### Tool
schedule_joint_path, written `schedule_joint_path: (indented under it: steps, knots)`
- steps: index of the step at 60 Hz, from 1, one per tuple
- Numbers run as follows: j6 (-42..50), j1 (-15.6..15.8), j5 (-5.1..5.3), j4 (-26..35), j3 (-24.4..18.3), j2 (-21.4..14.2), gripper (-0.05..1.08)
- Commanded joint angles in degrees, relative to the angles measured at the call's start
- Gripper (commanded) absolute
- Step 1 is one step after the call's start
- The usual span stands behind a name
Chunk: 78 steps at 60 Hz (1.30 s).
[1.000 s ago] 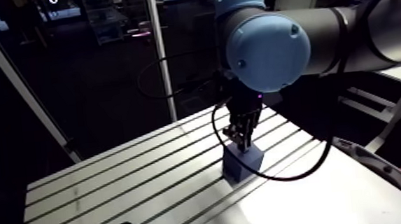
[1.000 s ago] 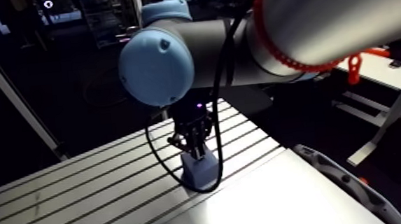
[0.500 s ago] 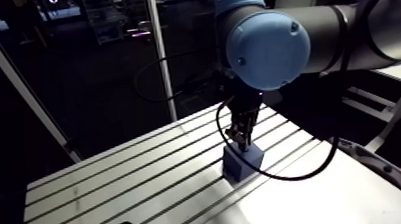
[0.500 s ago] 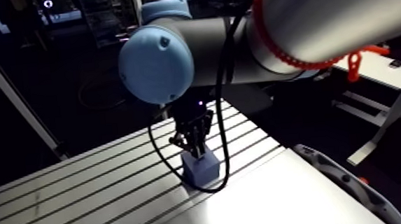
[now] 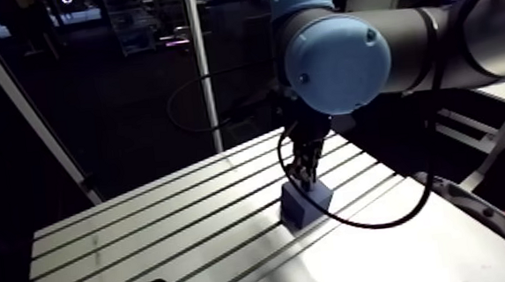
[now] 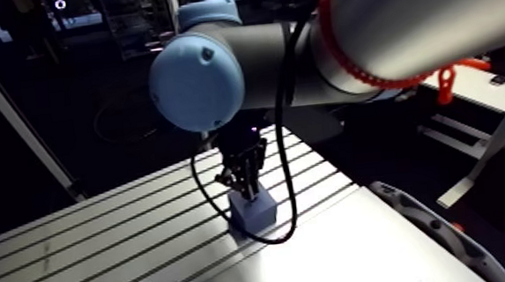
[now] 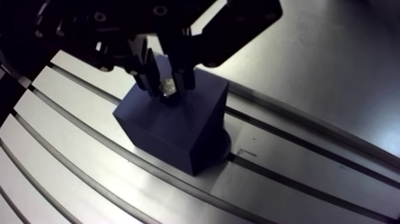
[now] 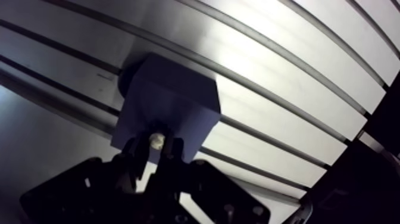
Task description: Pick up the M10 bolt and insert it into the hex recess until seated.
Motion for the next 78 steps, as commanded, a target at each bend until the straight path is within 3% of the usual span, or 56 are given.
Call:
schedule_joint_path:
  steps: [1, 25, 26, 27, 28, 29, 30, 31, 32, 55, 59, 62, 63, 64, 65, 68, 70, 71, 73, 74, 75, 77, 78]
  knots:
    - [-1.8, 0.0, -0.05, -0.1, 0.0, 0.1, 0.72]
    - [-3.1, 0.0, -0.06, -0.2, -0.1, 0.1, 0.70]
    - [-3.1, 0.0, 0.01, -0.1, -0.2, 0.1, 0.60]
    - [-3.1, 0.0, 0.01, -0.1, -0.2, 0.1, 0.60]
    - [-3.1, 0.0, 0.02, -0.1, -0.2, 0.2, 0.39]
    - [-3.1, 0.0, 0.02, -0.1, -0.2, 0.2, 0.39]
    - [-3.1, 0.0, -0.05, 0.0, -0.2, 0.2, 0.17]
    - [-3.1, 0.0, -0.05, 0.0, -0.2, 0.2, 0.17]
    - [-3.1, 0.0, -0.06, 0.0, -0.2, 0.1, 0.02]
    - [-3.9, 0.0, 0.01, -0.2, -0.2, -0.6, 0.00]
    - [-3.9, 0.0, -0.05, -0.2, 0.0, -0.7, 0.01]
    - [-3.9, 0.0, 0.17, -0.3, 0.0, -0.8, 0.09]
    - [-3.7, 0.0, 0.42, -0.3, -0.1, -0.9, 0.23]
    - [-3.7, 0.0, 0.42, -0.3, -0.1, -0.9, 0.23]
    - [-3.3, 0.0, 0.68, -0.3, -0.2, -1.0, 0.35]
    - [-3.2, 0.0, 0.79, -0.3, -0.3, -1.0, 0.43]
    - [-2.9, -0.1, 0.90, -0.3, -0.4, -1.1, 0.58]
    - [-2.9, -0.1, 0.90, -0.3, -0.4, -1.1, 0.58]
    - [-2.8, -0.1, 0.99, -0.3, -0.4, -1.1, 0.71]
    - [-2.8, -0.1, 0.99, -0.3, -0.4, -1.1, 0.71]
    - [-2.7, -0.1, 1.06, -0.3, -0.4, -1.0, 0.78]
    - [-2.7, -0.1, 1.06, -0.3, -0.4, -1.0, 0.78]
    - [-2.2, -0.1, 1.15, -0.3, -0.4, -1.0, 0.85]
